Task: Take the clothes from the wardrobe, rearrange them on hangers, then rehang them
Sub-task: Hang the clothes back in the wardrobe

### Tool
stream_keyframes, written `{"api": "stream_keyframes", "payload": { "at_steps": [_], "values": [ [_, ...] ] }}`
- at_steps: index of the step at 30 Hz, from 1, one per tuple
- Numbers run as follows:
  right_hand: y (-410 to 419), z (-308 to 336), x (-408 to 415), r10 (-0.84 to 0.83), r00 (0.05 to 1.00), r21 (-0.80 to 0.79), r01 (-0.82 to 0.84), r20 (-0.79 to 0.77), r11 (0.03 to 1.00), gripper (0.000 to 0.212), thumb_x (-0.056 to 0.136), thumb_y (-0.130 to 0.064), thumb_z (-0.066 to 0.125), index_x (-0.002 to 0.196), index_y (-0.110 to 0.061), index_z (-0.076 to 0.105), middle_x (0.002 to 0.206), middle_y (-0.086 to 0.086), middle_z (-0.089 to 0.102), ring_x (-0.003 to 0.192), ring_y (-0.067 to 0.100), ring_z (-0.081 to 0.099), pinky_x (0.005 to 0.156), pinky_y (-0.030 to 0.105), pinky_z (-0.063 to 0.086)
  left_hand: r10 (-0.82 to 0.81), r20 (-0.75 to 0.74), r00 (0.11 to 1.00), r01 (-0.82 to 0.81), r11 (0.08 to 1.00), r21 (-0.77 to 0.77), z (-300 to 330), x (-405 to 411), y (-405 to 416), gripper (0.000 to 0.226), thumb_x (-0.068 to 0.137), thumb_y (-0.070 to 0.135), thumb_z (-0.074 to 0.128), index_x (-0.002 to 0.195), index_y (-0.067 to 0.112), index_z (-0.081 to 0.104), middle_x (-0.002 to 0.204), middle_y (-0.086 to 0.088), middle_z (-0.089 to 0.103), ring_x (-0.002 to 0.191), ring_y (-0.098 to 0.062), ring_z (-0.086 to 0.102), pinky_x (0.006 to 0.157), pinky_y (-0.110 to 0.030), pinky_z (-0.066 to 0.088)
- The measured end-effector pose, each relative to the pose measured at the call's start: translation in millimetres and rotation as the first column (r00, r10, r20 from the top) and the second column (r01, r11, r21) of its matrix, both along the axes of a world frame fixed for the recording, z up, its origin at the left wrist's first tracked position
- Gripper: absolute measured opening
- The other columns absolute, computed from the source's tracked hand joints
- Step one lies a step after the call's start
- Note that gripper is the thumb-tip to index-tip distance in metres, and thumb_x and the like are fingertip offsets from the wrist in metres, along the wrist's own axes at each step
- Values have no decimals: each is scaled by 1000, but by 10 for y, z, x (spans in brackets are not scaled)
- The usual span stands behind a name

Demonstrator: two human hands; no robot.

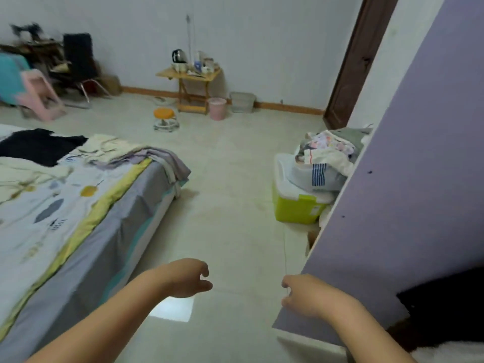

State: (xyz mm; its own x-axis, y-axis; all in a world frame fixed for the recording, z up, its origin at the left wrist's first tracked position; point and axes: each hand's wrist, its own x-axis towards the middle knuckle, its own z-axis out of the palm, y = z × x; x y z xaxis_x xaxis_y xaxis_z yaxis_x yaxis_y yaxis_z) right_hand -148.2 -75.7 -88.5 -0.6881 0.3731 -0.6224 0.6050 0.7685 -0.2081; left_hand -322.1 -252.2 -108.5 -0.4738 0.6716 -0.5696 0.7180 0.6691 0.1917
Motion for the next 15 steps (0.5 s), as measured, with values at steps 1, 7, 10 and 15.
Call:
{"api": "stream_keyframes", "payload": {
  "at_steps": [1, 7, 10, 15],
  "values": [
    [-78, 2, -161, 39, 999, 6, -39, -6, 999, 46, 96, -30, 43, 139, -16, 37, 143, 6, 41, 125, 23, 45, 95, 28, 39, 40, 2, 999, -40, 999, -2, -7, -101, -141, 46, 94, 45, 44, 133, 21, 45, 135, 0, 50, 122, -18, 47, 96, -25, 36],
    [-664, -1, -1183, 204, 978, 44, -203, -32, 978, 48, 96, -33, 44, 141, -19, 35, 144, 5, 39, 126, 22, 44, 96, 27, 37, 187, 2, 982, -187, 981, -43, 32, -760, -1060, 42, 94, 39, 44, 127, 13, 50, 130, -6, 52, 118, -22, 50, 94, -28, 39],
    [-1059, -28, -1691, 262, 964, 41, -260, -44, 965, 48, 95, -34, 45, 140, -20, 37, 143, 5, 40, 126, 22, 45, 95, 26, 38, 236, -7, 972, -235, 969, -79, 122, -1127, -1539, 37, 95, 33, 42, 115, 5, 56, 120, -11, 58, 104, -24, 55, 84, -30, 41],
    [-1670, -39, -2447, 366, 928, 29, -365, -66, 930, 47, 96, -33, 43, 140, -19, 36, 143, 5, 40, 126, 22, 45, 98, 28, 37, 366, 3, 931, -365, 929, -61, 176, -1684, -2302, 39, 97, 35, 40, 123, 9, 52, 123, -6, 55, 110, -21, 53, 82, -25, 36]
  ]
}}
